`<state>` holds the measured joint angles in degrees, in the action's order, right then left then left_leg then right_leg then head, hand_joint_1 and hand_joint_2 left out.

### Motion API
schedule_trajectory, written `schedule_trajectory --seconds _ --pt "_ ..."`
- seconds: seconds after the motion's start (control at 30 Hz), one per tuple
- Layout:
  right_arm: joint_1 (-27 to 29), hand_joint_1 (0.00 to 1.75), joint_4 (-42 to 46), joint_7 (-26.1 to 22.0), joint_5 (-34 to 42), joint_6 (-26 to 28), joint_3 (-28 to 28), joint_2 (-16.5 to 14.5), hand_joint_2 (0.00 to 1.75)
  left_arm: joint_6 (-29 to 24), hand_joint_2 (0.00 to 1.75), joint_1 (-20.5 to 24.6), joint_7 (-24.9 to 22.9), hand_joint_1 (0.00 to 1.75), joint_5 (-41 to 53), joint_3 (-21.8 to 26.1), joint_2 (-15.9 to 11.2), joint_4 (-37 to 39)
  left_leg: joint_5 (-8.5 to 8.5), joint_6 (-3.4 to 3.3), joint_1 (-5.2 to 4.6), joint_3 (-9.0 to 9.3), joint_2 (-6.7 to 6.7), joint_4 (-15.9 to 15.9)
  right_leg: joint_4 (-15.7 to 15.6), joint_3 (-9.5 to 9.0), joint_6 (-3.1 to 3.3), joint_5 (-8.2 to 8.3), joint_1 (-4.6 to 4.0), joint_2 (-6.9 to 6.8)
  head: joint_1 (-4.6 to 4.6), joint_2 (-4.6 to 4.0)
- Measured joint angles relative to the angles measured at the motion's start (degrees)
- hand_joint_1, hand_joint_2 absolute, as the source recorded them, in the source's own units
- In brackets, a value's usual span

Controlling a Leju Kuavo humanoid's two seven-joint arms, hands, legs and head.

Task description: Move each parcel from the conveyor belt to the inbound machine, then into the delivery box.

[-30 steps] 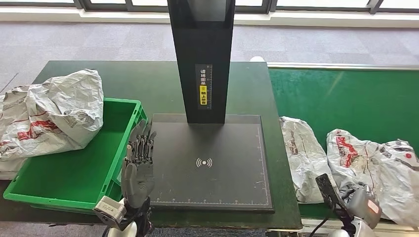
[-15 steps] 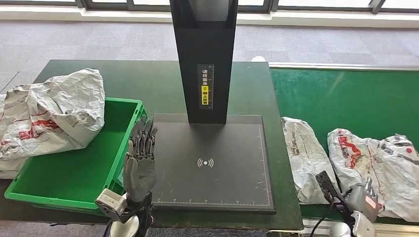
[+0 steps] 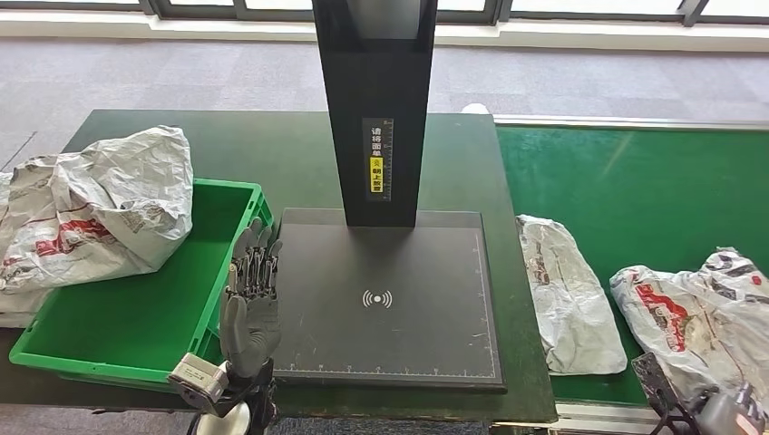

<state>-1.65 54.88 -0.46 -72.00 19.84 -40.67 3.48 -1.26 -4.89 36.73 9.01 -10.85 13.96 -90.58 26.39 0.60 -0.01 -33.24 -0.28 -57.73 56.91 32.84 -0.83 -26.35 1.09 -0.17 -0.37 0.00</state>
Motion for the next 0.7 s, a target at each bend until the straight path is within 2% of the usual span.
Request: schedule_trajectory --seconds 0.23,0.33,0.47,0.7 --pt "2.79 0.0 4.27 -5.66 0.68 -1.94 -5.0 -0.38 1.75 -0.38 0.0 -0.08 -0.01 0.0 0.09 0.6 0.01 0.08 0.01 0.0 -0.01 -0.02 -0.03 0.0 0.0 0.01 -0.01 -0.01 0.02 -0.01 0.0 0.0" --pt "3.45 0.12 6.08 -7.02 0.33 -2.57 -7.23 -0.92 1.75 -0.54 0.0 -0.08 0.0 0.0 0.12 0.76 0.05 0.19 0.03 0.01 -0.01 -0.02 -0.02 0.0 0.0 0.03 -0.01 -0.01 0.01 0.03 0.0 0.0" --pt "3.37 1.75 6.85 -9.13 -0.46 -2.99 -8.58 -1.79 1.75 -0.59 0.0 -0.08 0.01 0.0 0.13 0.9 0.1 0.4 0.03 0.02 0.0 -0.01 0.01 0.01 0.0 0.02 -0.01 -0.02 0.0 0.05 0.0 0.0" --pt "2.46 1.75 6.8 -9.85 -3.05 -3.6 -8.89 -3.15 1.75 -0.59 0.0 -0.06 0.25 0.0 0.19 1.16 0.14 1.02 0.0 0.0 0.0 0.0 0.01 0.01 0.01 -0.01 -0.01 -0.01 0.01 0.04 0.0 0.0"
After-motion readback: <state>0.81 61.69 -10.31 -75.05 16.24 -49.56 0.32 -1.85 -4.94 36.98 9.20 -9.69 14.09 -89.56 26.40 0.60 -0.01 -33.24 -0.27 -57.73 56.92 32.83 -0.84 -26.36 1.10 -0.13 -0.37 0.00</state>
